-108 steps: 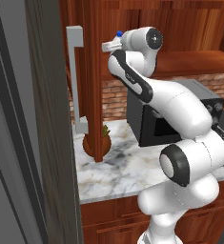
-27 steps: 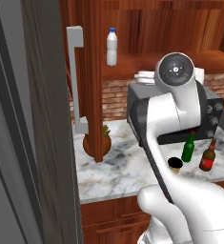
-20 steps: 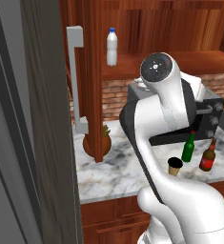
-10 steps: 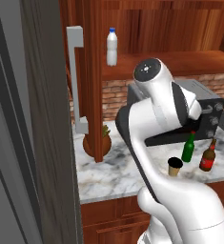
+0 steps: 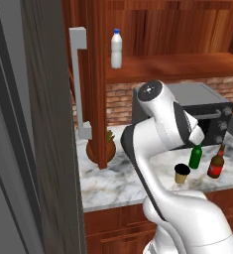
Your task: Sort all alcoholic drinks to one cabinet, and non-alcoholic drinks to the other.
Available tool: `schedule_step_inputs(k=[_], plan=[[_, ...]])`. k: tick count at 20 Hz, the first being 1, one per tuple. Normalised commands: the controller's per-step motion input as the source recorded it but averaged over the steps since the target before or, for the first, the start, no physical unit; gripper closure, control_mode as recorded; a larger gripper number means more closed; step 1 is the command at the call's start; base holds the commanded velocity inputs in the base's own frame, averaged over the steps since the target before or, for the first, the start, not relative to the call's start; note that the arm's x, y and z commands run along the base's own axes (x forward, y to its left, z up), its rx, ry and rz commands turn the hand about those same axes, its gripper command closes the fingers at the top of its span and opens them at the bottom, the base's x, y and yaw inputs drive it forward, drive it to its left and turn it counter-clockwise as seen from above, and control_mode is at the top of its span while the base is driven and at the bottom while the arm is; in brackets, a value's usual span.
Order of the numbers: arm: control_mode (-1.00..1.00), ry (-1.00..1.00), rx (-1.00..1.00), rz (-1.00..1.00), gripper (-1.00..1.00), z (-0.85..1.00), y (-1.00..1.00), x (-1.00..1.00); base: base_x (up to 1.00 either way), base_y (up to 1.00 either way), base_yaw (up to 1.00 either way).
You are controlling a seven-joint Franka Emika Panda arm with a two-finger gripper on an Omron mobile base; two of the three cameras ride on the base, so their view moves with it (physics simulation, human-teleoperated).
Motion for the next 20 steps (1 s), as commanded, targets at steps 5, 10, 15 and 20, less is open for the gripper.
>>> schedule_step_inputs(k=[5,10,15,20], plan=[[-1.00,0.00,0.02,-0.13,-1.00,-0.41,-0.10,0.00,0.00,0.00,0.00],[-1.00,0.00,0.00,-0.17,-1.00,-0.39,-0.06,0.00,0.00,0.00,0.00],[-1.00,0.00,0.00,-0.17,-1.00,-0.41,-0.10,0.00,0.00,0.00,0.00],[-1.00,0.05,0.00,-0.15,-1.00,-0.40,-0.16,0.05,0.00,0.00,0.00]])
